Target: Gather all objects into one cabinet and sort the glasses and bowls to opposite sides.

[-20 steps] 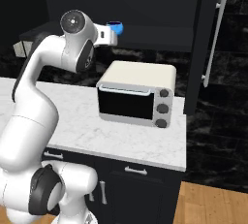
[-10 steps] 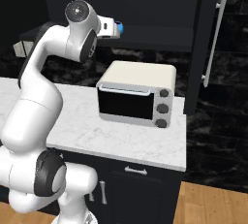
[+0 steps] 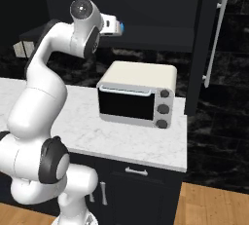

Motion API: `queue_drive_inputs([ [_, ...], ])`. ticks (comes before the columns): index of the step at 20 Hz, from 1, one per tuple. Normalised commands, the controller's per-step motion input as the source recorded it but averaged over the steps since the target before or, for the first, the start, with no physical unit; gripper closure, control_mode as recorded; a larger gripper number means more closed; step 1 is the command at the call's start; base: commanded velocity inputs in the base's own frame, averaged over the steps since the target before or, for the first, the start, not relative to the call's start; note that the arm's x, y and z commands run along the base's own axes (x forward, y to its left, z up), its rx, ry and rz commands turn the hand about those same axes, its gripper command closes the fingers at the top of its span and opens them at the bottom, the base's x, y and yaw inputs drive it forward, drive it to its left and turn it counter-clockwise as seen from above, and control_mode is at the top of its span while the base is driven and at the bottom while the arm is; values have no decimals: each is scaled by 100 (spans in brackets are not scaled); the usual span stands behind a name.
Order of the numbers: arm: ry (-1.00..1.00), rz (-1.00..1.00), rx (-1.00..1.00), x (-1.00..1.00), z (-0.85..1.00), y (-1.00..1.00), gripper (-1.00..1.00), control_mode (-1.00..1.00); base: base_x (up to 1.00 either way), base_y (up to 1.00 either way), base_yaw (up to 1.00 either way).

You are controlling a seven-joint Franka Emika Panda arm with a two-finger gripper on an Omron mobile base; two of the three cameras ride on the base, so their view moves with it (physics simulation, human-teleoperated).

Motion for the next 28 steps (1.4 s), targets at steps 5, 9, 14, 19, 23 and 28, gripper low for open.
queue_drive_inputs([
  [5, 5, 0, 0, 34, -3, 9, -100, -100, 0, 0, 0],
  [9, 6, 0, 0, 44, -1, 1, -100, -100, 0, 0, 0],
  [14, 2, 0, 0, 27, -3, 0, -100, -100, 0, 0, 0],
  [19, 0, 0, 0, 23, -16, 0, -100, -100, 0, 0, 0],
  [23, 1, 0, 0, 7, -31, 0, -100, -100, 0, 0, 0],
  [28, 0, 0, 0, 26, -4, -3, -100, -100, 0, 0, 0],
])
